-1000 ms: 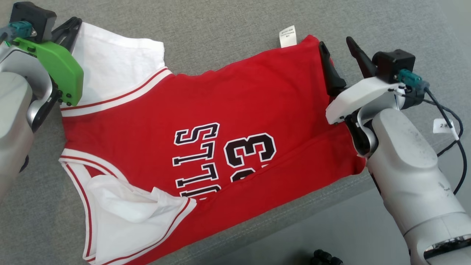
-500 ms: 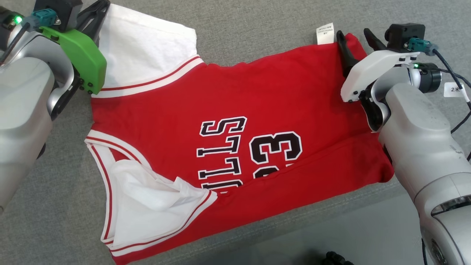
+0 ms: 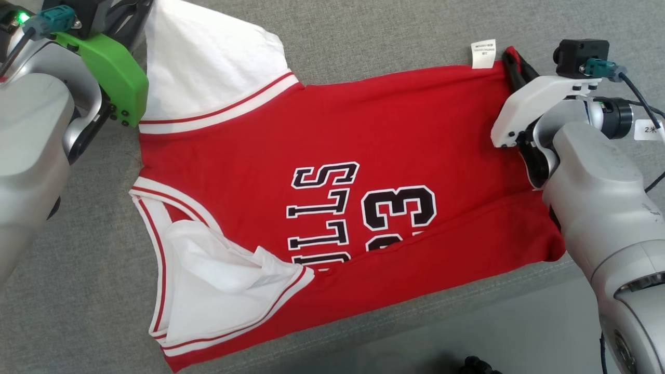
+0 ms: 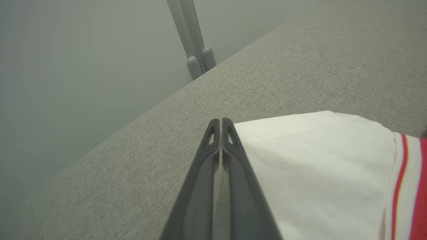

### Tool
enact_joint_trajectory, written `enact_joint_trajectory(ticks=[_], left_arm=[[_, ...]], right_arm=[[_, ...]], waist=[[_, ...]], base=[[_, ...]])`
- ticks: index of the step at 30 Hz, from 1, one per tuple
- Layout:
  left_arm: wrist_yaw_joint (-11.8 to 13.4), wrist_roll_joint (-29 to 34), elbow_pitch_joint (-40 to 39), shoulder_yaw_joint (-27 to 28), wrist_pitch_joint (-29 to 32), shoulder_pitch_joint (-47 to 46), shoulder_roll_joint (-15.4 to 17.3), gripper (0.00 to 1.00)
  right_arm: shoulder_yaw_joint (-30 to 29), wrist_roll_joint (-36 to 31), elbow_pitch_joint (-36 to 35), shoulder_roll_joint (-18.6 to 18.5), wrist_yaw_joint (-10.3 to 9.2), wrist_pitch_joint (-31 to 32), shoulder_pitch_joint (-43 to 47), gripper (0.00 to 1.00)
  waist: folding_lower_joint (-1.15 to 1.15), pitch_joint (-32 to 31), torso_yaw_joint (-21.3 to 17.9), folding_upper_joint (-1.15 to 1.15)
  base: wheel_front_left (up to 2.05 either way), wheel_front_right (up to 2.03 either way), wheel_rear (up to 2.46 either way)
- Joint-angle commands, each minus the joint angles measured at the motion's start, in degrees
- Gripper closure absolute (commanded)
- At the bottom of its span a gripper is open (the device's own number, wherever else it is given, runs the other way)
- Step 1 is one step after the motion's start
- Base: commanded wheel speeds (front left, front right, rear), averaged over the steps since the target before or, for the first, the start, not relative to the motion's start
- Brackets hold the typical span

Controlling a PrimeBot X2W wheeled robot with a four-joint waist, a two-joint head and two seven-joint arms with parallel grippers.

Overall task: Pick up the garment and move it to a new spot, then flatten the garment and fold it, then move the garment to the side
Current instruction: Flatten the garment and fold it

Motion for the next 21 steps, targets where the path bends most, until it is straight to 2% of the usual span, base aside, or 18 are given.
enact_joint_trajectory(ticks=[1, 7, 13, 21], left_arm=[[-0.1, -0.8, 0.4, -0.1, -0.7, -0.3, 0.7, 1.00], [-0.1, -1.1, 0.5, 0.0, -2.5, 1.1, 1.0, 1.00], [0.6, -0.1, -3.4, 2.0, -3.9, 4.3, 1.0, 1.00], [4.8, 4.1, -22.2, 12.8, -4.0, 16.5, 4.8, 1.00]], right_arm=[[-0.4, -0.2, 0.2, -0.9, -0.10, -0.5, -0.3, 1.00], [-1.4, -1.1, -2.2, -2.2, -0.10, -0.8, 0.9, 1.00], [-2.9, -1.7, -7.3, -2.7, -0.10, -0.8, 5.1, 1.00], [-5.9, -1.4, -15.5, -4.2, -0.10, -0.8, 13.9, 1.00]], waist=[[0.00, -0.6, 0.2, 0.00], [0.00, -2.3, 0.9, 0.00], [0.00, -4.6, 2.1, 0.00], [0.00, -8.3, 3.9, 0.00]], base=[[0.00, 0.00, 0.00], [0.00, 0.00, 0.00], [0.00, 0.00, 0.00], [0.00, 0.00, 0.00]])
